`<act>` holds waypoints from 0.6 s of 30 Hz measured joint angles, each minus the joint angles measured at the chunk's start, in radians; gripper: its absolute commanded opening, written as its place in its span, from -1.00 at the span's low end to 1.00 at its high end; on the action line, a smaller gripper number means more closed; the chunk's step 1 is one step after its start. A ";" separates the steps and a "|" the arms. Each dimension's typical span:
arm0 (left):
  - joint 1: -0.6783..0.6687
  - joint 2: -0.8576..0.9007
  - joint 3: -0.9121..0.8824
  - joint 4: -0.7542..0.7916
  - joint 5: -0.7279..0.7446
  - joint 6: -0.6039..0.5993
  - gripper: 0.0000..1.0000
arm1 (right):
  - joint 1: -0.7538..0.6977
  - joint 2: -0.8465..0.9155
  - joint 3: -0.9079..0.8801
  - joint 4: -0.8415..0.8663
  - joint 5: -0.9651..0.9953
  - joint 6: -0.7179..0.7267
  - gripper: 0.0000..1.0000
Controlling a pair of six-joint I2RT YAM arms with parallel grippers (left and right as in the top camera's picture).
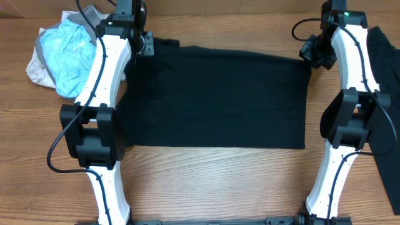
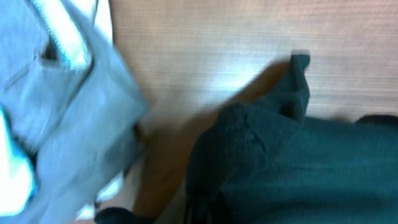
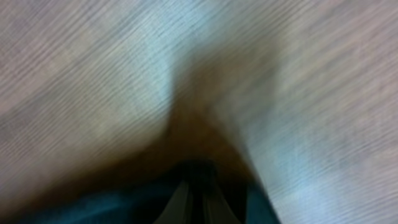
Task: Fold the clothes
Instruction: 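Lift the far edge with both grippers and fold it toward the near edge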
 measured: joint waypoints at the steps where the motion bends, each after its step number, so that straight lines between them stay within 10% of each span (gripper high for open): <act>1: 0.000 0.000 0.000 -0.033 -0.005 -0.010 -0.92 | 0.000 -0.001 0.000 -0.024 -0.006 0.007 -0.92; 18: 0.000 0.000 0.000 -0.250 -0.030 -0.070 -0.92 | 0.000 -0.069 0.000 -0.319 -0.039 0.104 -0.92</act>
